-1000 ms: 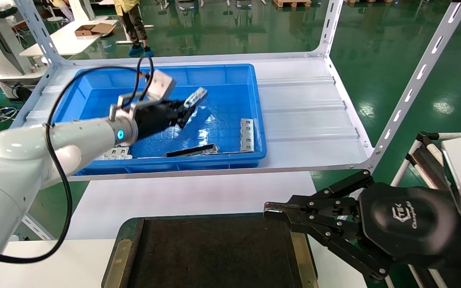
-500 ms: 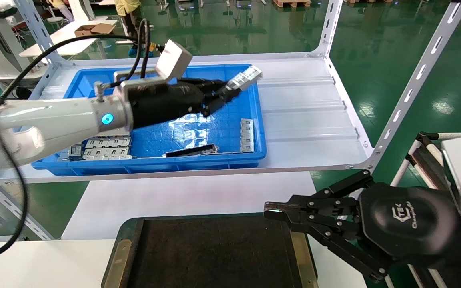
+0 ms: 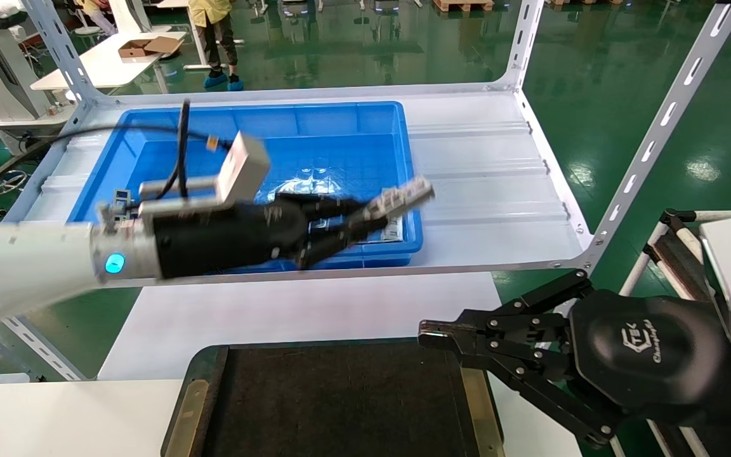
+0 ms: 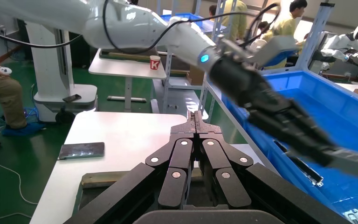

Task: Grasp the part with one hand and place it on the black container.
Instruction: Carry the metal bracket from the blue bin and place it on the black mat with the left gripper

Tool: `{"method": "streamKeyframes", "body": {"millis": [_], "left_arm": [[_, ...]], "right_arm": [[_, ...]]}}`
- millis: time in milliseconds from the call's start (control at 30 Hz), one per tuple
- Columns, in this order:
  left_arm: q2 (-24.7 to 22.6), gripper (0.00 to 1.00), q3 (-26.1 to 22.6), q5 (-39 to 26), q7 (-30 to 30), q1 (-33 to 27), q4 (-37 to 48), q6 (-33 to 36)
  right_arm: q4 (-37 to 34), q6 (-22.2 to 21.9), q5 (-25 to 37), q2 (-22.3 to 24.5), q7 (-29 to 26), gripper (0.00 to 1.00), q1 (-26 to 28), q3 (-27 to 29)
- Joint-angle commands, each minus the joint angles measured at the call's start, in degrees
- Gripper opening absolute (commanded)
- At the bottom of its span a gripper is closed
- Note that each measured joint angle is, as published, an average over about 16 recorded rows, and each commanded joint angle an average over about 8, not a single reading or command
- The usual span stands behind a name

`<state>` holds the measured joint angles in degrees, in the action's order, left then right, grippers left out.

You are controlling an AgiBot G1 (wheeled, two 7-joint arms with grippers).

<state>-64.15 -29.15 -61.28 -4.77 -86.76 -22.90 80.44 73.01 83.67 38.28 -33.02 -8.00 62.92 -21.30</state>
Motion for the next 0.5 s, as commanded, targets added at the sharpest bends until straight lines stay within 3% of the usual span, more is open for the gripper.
{"method": "streamKeyframes", "body": {"millis": [33, 267, 500], "left_arm": [[1.4, 0.00, 0.3, 0.8, 0.9, 2.1, -2.4, 2.1], [4.4, 0.00, 0.0, 3.5, 6.5, 13.7, -14.7, 5.7], [5.6, 0.00, -0.8, 3.1, 12.7, 25.2, -24.3, -2.1]], "right_arm": [[0.0, 0.0, 0.0, 0.0, 0.0, 0.00, 0.0, 0.0], [0.0, 0.0, 0.0, 0.0, 0.0, 0.00, 0.0, 0.0], [0.0, 0.0, 0.0, 0.0, 0.0, 0.00, 0.0, 0.0]]}}
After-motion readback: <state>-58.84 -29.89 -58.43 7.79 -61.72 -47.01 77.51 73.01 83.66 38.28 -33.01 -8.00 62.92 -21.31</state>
